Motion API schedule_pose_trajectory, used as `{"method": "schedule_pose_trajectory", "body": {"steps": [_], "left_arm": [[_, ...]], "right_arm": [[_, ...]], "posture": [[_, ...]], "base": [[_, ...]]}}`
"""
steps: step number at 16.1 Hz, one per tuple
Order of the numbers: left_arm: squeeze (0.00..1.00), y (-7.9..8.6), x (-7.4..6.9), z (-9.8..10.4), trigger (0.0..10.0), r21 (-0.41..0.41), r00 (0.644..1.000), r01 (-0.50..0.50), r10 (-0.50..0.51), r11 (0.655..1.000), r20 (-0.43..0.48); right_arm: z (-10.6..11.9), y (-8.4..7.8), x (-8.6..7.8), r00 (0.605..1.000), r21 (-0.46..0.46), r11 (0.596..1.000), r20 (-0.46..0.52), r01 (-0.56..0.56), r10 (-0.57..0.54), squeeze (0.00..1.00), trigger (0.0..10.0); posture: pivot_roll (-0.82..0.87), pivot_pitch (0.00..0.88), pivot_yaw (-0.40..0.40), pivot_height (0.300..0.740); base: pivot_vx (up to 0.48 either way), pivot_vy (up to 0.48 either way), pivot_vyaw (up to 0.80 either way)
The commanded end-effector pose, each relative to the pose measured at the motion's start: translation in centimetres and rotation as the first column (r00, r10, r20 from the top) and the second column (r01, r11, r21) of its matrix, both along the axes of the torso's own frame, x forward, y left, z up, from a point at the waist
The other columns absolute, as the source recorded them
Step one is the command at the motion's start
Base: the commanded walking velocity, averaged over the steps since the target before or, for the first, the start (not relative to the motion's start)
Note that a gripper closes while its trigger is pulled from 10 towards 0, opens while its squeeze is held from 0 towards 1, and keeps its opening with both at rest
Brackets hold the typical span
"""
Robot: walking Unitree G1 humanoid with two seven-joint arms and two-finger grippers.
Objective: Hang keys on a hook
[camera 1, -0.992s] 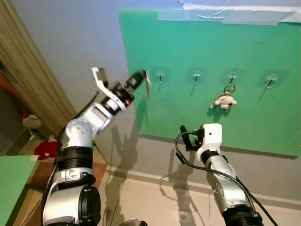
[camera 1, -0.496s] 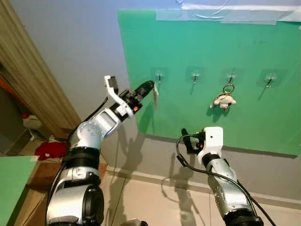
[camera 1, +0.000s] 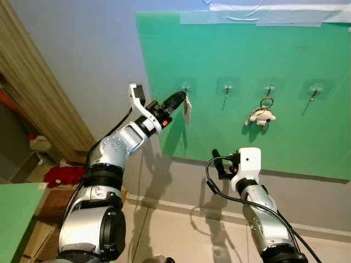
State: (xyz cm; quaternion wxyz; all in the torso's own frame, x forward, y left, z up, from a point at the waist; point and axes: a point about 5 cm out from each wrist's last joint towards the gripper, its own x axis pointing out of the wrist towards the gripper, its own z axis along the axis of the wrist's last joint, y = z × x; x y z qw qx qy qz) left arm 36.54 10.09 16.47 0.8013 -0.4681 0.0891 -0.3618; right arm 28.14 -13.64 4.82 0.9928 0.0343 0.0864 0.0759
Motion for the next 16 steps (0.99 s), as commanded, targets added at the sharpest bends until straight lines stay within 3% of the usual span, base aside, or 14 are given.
{"method": "schedule_pose_trajectory", "body": {"steps": [1,16], "left_arm": [[0.00,0.3,0.3,0.1,0.0,0.017,1.000,-0.016,0.016,1.000,0.002],[0.00,0.3,1.7,-0.7,0.0,0.010,0.989,-0.115,0.115,0.993,-0.088]], "right_arm": [[0.1,0.2,-0.1,1.000,0.000,1.000,-0.003,-0.001,0.001,0.00,10.0],[0.0,0.0,-0.4,1.000,-0.003,1.000,-0.011,0.003,-0.004,0.00,10.0]], "posture": [[-0.08,0.000,0.170,0.740],[-0.09,0.000,0.176,0.740]], "base": [[0.000,0.000,0.00],[0.000,0.000,0.00]]}}
